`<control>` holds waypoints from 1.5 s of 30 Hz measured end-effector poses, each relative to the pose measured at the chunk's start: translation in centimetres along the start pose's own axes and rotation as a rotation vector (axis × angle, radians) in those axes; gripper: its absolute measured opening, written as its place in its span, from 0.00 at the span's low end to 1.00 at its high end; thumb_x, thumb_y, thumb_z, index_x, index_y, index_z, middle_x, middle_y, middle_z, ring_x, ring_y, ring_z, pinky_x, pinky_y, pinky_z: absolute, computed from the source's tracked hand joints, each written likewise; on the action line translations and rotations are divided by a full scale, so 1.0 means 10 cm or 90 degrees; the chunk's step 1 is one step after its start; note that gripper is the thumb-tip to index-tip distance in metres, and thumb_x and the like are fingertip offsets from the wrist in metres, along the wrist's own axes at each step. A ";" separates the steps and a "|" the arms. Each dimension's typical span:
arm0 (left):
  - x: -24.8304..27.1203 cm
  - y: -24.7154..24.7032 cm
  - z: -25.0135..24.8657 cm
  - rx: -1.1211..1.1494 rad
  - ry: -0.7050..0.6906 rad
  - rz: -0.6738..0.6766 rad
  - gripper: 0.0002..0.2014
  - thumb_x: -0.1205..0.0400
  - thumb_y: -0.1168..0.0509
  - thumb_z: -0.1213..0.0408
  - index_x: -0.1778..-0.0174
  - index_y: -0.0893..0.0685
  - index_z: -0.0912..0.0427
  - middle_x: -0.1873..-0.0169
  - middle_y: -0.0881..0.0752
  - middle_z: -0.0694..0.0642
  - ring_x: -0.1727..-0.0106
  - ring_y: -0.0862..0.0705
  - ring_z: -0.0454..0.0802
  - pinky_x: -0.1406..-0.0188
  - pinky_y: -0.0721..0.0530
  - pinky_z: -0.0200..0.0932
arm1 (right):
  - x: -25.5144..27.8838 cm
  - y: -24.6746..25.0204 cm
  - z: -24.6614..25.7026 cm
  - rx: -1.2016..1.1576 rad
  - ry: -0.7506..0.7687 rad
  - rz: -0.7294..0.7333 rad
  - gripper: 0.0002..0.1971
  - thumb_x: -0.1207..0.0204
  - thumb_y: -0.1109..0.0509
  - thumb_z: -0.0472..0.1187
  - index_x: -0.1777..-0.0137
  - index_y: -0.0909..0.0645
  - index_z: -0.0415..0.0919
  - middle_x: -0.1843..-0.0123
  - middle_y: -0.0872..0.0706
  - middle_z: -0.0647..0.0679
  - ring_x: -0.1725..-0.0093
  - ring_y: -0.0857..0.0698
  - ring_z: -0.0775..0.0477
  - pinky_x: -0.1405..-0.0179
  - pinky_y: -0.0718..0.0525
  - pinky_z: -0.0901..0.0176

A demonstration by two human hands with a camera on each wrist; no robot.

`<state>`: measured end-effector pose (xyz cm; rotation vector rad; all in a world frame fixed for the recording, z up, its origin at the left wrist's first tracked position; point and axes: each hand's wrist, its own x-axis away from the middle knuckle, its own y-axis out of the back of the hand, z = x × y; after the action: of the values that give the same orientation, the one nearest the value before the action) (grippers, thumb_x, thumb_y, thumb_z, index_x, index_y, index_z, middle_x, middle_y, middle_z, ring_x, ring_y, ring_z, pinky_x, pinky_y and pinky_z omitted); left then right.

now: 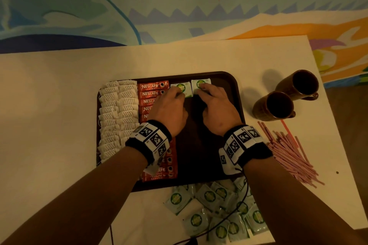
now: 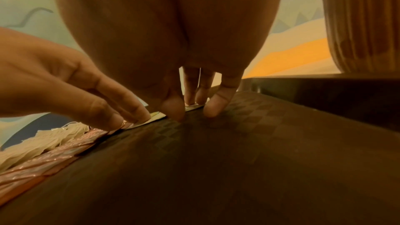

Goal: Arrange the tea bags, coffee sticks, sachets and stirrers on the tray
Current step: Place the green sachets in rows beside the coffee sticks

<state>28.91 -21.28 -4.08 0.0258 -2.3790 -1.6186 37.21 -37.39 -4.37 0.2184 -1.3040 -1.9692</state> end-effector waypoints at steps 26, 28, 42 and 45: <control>0.09 0.08 -0.13 0.016 0.020 0.013 0.25 0.16 0.34 0.59 0.22 0.25 0.62 0.23 0.28 0.58 0.28 0.23 0.56 0.29 0.20 0.50 | 0.12 0.09 0.04 0.011 -0.006 0.046 0.33 0.20 0.33 0.33 0.14 0.33 0.41 0.12 0.37 0.48 0.14 0.41 0.45 0.15 0.36 0.54; 0.08 0.07 -0.15 0.007 0.020 0.022 0.25 0.16 0.34 0.59 0.22 0.25 0.62 0.22 0.29 0.58 0.28 0.23 0.56 0.30 0.21 0.48 | 0.11 0.09 0.06 0.014 -0.013 0.063 0.33 0.20 0.32 0.33 0.14 0.33 0.40 0.11 0.39 0.48 0.13 0.42 0.45 0.14 0.36 0.54; 0.17 0.09 -0.19 0.049 0.027 0.015 0.26 0.17 0.33 0.61 0.23 0.25 0.64 0.20 0.30 0.61 0.24 0.25 0.59 0.26 0.23 0.52 | 0.17 0.18 0.09 -0.021 -0.008 -0.010 0.32 0.21 0.32 0.32 0.15 0.31 0.39 0.14 0.31 0.46 0.15 0.37 0.44 0.15 0.38 0.56; 0.36 0.15 -0.22 0.078 0.003 -0.012 0.23 0.17 0.33 0.60 0.26 0.21 0.63 0.25 0.25 0.60 0.28 0.23 0.58 0.29 0.21 0.52 | 0.36 0.31 0.09 -0.033 -0.026 -0.051 0.26 0.20 0.30 0.35 0.22 0.23 0.42 0.24 0.23 0.46 0.24 0.27 0.44 0.22 0.27 0.53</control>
<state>26.12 -23.30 -1.21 0.0744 -2.4783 -1.4774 35.72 -39.79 -0.36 0.2099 -1.2856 -2.0824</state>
